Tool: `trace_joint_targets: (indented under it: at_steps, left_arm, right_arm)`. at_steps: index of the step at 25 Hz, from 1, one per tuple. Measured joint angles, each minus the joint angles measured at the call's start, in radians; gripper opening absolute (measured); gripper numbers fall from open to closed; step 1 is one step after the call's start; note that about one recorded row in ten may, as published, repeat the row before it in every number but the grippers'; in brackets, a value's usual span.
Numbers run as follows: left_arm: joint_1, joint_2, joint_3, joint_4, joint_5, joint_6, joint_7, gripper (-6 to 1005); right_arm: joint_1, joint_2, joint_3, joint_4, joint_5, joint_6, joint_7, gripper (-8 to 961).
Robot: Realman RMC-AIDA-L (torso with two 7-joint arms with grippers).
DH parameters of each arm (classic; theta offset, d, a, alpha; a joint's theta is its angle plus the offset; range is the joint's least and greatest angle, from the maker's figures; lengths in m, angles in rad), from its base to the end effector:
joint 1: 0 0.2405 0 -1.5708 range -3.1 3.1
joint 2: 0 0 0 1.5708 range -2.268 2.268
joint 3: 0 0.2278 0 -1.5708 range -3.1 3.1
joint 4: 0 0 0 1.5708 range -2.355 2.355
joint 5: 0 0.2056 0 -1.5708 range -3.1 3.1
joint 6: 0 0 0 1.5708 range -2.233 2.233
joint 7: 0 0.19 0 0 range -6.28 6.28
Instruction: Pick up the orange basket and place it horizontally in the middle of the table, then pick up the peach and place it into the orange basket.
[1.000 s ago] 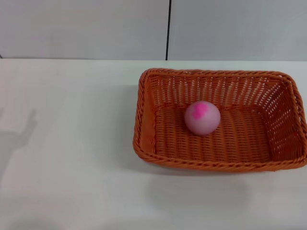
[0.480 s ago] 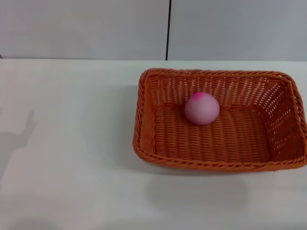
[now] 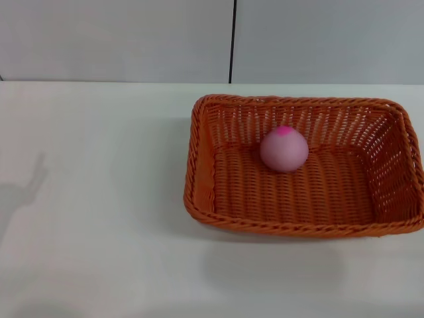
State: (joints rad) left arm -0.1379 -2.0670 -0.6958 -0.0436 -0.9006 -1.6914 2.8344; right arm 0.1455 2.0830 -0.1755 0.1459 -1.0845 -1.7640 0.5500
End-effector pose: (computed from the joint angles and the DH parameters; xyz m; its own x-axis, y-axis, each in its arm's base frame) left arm -0.3258 0.2407 0.0465 0.6353 -0.2382 0.7346 0.7307 -0.1224 -0.6717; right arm 0.3421 0.2250 0.0684 0.3496 0.3495 -0.8692 -0.9330 0.0449 -0.3572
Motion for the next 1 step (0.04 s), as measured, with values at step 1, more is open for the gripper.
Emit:
trace_joint_targets:
  at_steps: [1]
  left_arm:
    - [0.0, 0.0, -0.001, 0.001, 0.0, -0.001, 0.0, 824]
  right_arm:
    - [0.0, 0.0, 0.0, 0.0, 0.0, 0.0, 0.0, 554]
